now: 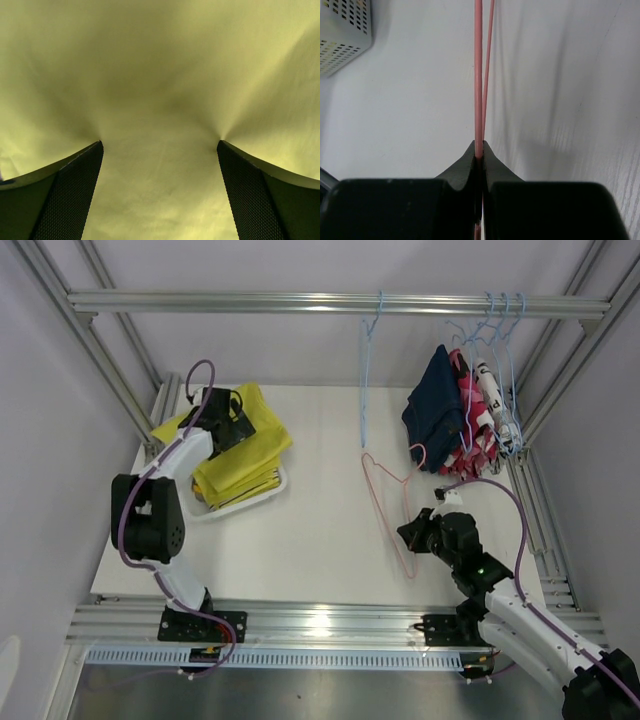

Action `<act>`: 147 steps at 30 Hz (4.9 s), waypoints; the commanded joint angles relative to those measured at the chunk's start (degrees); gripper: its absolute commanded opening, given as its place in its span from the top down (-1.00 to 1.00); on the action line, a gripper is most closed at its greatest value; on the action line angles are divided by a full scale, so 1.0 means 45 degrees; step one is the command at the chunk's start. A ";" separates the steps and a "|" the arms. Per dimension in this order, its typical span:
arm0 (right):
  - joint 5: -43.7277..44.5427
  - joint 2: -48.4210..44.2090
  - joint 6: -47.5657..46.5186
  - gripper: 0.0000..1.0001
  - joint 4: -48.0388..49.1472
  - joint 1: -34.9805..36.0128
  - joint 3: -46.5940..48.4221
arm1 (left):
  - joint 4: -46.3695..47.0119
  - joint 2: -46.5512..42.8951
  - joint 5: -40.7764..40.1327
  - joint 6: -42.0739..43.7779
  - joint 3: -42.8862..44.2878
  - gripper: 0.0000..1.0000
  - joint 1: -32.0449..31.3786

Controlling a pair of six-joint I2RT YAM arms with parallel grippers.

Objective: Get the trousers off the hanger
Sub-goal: Place the trousers in the bin, then place the hanger at the clothesline, then pick up the hanger from the clothesline.

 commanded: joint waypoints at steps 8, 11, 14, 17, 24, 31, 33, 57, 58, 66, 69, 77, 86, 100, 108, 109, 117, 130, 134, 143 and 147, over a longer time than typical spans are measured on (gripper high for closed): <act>0.0429 -0.1406 -0.0529 1.00 -0.2275 0.0329 0.1936 | -0.1550 -0.5103 0.1574 0.0018 -0.1014 -0.99 -0.0674; 0.1111 -0.1895 -0.0607 1.00 -0.3193 0.0543 0.2620 | -0.0848 -0.6760 0.1833 0.0466 -0.1366 -0.99 -0.1336; 0.1796 -0.2033 -0.0665 1.00 -0.3801 0.0739 0.3498 | -0.0242 -0.7838 0.1853 0.1382 -0.1075 -0.99 -0.2971; 0.2771 -0.1799 -0.0899 1.00 -0.4427 0.1012 0.4728 | 0.0226 -0.8329 0.1520 0.2222 -0.1112 -0.99 -0.4670; 0.4802 0.0268 -0.2129 1.00 -0.4995 0.1831 0.7891 | 0.0579 -0.8486 -0.0159 0.3553 -0.1562 -0.99 -0.7177; 0.6619 0.3940 -0.3789 1.00 -0.5169 0.2886 1.1972 | 0.1733 -0.9891 -0.0042 0.3965 -0.3416 -0.99 -0.7178; 0.6913 0.4992 -0.4277 1.00 -0.5190 0.2908 1.3282 | 0.1847 -1.0281 -0.0003 0.3906 -0.3650 -0.99 -0.7178; 0.5179 0.9646 -0.5472 1.00 -0.5854 0.0371 1.8696 | 0.1790 -0.9991 0.1207 0.3593 -0.3496 -0.99 -0.5890; 0.4925 0.9763 -0.5393 1.00 -0.5854 0.0079 1.8676 | 0.1809 -0.9990 0.1440 0.3496 -0.3515 -0.99 -0.5754; 0.3907 1.0136 -0.5139 1.00 -0.5308 0.0153 1.7156 | 0.1907 -0.9854 0.2340 0.3143 -0.3574 -0.99 -0.5031; 0.3907 1.0038 -0.5080 1.00 -0.5073 0.0407 1.6647 | 0.1907 -0.9815 0.2321 0.3124 -0.3554 -0.99 -0.4991; 0.4160 1.0077 -0.5060 1.00 -0.4741 0.1013 1.6254 | 0.1888 -0.9795 0.2341 0.3144 -0.3554 -0.99 -0.4952; 0.4473 1.0487 -0.5216 1.00 -0.4877 0.1501 1.6742 | 0.1829 -0.9697 0.2477 0.3085 -0.3476 -0.99 -0.4932; 0.5565 1.0800 -0.5665 1.00 -0.5170 0.2556 1.7074 | 0.1829 -0.9639 0.2575 0.3026 -0.3476 -0.99 -0.4834; 0.6054 1.0644 -0.5705 0.63 -0.5483 0.2615 1.7036 | 0.1790 -0.9619 0.2672 0.3007 -0.3437 -0.99 -0.4796; 0.6074 1.0605 -0.5685 0.49 -0.5560 0.2595 1.7036 | 0.1790 -0.9619 0.2692 0.3007 -0.3418 -0.99 -0.4795; 0.6718 0.9279 -0.5626 -0.28 -0.6068 0.2752 1.6587 | 0.1751 -0.9541 0.2751 0.3066 -0.3436 -0.99 -0.4756; 0.7812 0.6407 -0.5939 -0.39 -0.6908 0.2596 1.5942 | 0.1673 -0.9386 0.2673 0.3202 -0.3359 -0.99 -0.4756; 0.7579 0.5781 -0.5842 -0.41 -0.6967 0.1446 1.5922 | 0.1634 -0.9385 0.2692 0.3241 -0.3320 -0.99 -0.4756; 0.8125 0.6931 -0.6212 -0.43 -0.7885 -0.0255 1.6762 | 0.1556 -0.9346 0.2614 0.3300 -0.3261 -0.99 -0.4756; 0.8360 0.7614 -0.6485 -0.43 -0.8003 -0.0568 1.7016 | 0.1556 -0.9346 0.2653 0.3300 -0.3242 -0.99 -0.4756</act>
